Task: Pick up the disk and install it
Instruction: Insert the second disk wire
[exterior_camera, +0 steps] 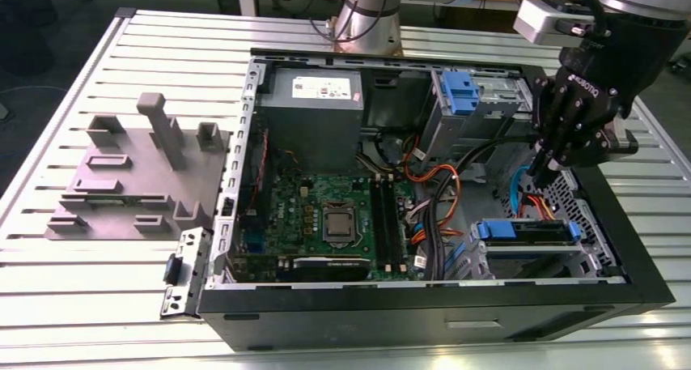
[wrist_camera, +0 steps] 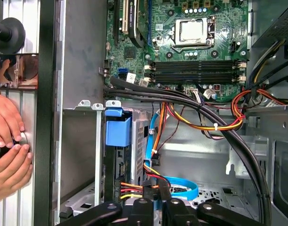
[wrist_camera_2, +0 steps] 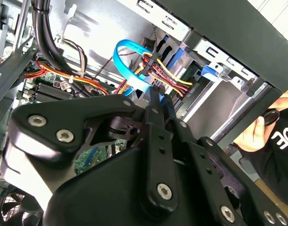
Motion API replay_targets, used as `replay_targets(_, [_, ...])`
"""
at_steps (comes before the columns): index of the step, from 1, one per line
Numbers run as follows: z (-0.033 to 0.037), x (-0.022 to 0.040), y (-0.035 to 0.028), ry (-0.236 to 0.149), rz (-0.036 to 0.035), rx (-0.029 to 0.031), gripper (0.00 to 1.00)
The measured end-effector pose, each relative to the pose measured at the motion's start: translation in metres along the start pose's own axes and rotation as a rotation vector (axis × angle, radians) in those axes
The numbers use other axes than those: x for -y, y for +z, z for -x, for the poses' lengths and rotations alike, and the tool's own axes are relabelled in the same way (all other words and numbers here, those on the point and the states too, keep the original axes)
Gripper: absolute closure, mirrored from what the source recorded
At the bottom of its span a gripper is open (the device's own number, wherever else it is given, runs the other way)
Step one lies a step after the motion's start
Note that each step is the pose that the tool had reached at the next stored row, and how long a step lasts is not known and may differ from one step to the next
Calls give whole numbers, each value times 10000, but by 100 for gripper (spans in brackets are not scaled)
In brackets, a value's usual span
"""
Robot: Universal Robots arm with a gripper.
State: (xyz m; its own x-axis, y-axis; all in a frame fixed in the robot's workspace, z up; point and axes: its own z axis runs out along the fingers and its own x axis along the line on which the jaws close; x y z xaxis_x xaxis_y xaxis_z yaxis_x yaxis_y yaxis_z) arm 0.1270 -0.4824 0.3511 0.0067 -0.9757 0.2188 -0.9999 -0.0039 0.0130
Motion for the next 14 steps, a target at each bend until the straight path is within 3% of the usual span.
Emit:
replay_targets(10, [-20,2,4,-1,0,19,84])
replay_targets(12, [-44,-1,11,-10,-3,86,84])
replay_targets(14, [-65,-10,17,-23,-10,196,84])
